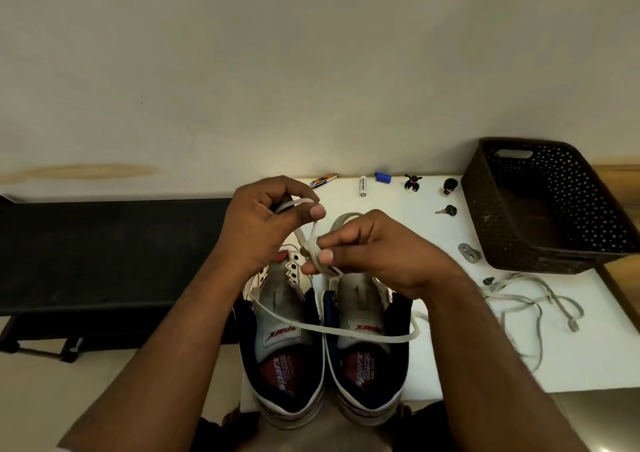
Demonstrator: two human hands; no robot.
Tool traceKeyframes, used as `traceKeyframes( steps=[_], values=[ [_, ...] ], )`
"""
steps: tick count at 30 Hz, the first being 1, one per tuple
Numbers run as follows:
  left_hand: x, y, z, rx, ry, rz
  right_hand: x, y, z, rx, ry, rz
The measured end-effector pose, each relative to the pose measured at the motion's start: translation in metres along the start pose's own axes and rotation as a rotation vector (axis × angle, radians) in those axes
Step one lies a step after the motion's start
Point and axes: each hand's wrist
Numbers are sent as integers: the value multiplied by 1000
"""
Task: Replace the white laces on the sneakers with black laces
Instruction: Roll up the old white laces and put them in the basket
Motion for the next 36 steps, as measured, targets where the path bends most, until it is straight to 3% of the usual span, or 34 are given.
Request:
traceKeyframes(
  steps=[4, 8, 10, 12, 14, 18, 22, 30, 33, 36],
  values=[
    [4, -3, -1, 57, 32, 19, 9, -1, -6, 26, -432, 242],
    [3, 0, -10, 211, -42, 68, 12, -5, -1, -221, -705, 470],
    [-1, 0, -12, 264, -68, 98, 9, -5, 8, -397, -558, 506],
    [-1, -1, -8, 262, -74, 134, 3, -5, 14, -560, -137, 405],
    [2, -1, -2, 275, -102, 167, -4, -7, 15, -613, 165, 269],
    [2, 2, -2, 300, -160, 130, -14, -15, 10, -454, 493, 43],
    [3, 2, 0, 105, -138, 24, -16, -16, 5, -247, 642, -38],
    [0, -4, 3, -48, 15, -12, -4, -2, 5, 4, -156, 149],
    [2, -3, -2, 2, -19, -17, -2, 0, 5, 77, -376, 232],
    [8, -2, -10, 107, -164, 48, 2, -2, 4, 9, -546, 380]
  ],
)
Point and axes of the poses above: each hand's wrist, its own y-axis away from the middle knuckle, its own z-axis out of the back of the hand, x = y × z, and after that the axes turned 10 degrees about x, right-handed
